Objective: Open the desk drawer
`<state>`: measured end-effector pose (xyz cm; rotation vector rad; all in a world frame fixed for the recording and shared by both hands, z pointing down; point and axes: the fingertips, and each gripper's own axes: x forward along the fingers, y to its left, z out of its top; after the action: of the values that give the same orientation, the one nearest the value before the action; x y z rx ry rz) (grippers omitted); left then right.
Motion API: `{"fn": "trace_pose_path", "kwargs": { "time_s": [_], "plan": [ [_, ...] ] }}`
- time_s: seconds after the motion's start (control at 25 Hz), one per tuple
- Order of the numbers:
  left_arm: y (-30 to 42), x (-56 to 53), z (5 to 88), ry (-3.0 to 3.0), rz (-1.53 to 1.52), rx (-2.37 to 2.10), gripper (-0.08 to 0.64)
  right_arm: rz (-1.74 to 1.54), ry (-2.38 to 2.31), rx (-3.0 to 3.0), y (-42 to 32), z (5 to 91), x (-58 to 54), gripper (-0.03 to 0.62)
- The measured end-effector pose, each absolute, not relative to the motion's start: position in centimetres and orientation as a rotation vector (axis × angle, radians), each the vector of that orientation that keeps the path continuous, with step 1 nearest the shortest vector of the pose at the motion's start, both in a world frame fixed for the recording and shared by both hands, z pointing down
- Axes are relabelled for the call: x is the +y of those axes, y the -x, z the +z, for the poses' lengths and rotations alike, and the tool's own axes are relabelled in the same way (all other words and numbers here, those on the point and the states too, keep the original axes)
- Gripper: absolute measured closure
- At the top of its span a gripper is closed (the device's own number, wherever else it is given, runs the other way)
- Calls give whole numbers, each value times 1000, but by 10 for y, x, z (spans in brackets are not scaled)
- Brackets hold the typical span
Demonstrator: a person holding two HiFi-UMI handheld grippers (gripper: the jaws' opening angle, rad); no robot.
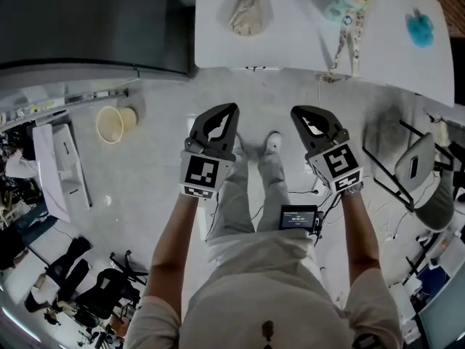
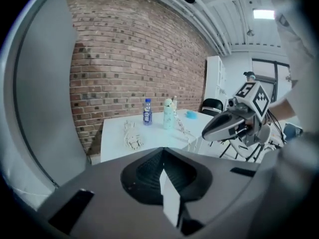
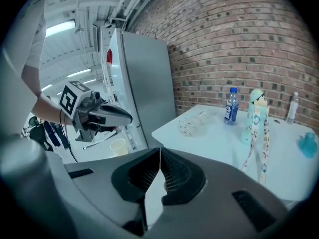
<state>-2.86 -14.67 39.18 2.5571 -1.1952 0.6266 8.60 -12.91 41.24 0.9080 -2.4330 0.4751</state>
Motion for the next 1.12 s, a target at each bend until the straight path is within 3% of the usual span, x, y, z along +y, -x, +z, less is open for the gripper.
{"fn": "trace_pose_path", "kwargs": {
  "time_s": [0.84, 1.12],
  "plan": [
    [-6, -175, 671, -2735, 1188, -904, 554, 82, -705, -2154, -66, 675, -145, 565],
    [-5, -187, 720, -2697, 1116, -879, 555, -8, -694, -2111, -54, 727, -157, 565]
  ]
}}
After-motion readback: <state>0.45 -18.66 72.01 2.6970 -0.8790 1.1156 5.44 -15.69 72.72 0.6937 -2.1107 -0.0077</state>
